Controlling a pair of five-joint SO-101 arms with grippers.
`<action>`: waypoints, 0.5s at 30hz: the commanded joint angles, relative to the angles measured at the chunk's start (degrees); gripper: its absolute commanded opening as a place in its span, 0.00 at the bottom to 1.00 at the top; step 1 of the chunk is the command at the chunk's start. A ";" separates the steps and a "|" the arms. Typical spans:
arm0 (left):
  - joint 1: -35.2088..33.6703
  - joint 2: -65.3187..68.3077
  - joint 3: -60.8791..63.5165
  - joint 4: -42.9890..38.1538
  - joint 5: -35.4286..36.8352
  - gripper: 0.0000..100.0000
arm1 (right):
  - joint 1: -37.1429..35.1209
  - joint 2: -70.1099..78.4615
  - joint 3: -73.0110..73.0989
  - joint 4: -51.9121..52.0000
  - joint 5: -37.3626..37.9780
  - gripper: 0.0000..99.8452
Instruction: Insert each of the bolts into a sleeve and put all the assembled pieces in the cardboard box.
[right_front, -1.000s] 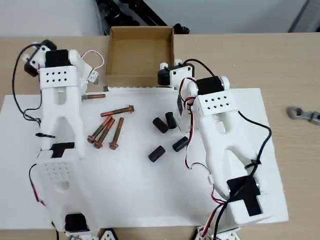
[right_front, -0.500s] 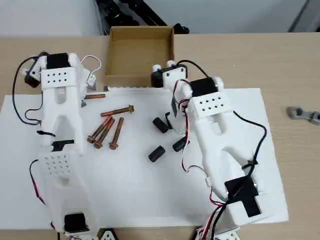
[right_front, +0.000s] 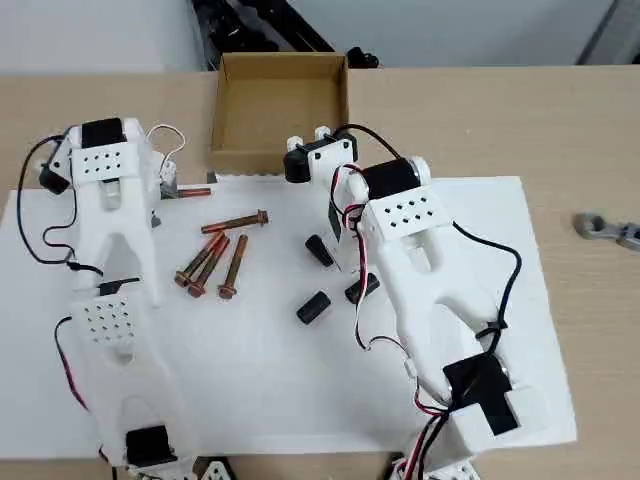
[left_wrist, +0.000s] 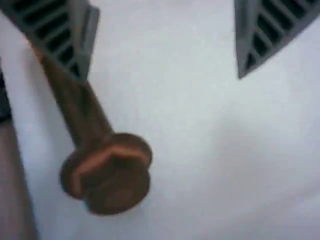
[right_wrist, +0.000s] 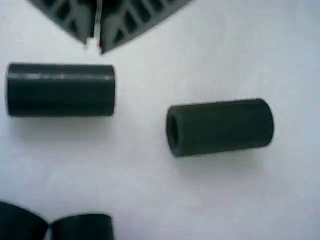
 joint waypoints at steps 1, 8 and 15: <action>-0.18 -0.70 -5.76 -0.79 0.44 0.18 | -0.31 -0.31 -2.64 -0.13 0.35 0.00; -0.09 1.85 -11.12 -0.79 2.46 0.18 | -0.31 -0.31 -2.64 -0.22 0.35 0.00; 0.62 5.19 -11.21 0.62 4.04 0.18 | -0.31 -0.22 -2.64 -0.22 0.35 0.00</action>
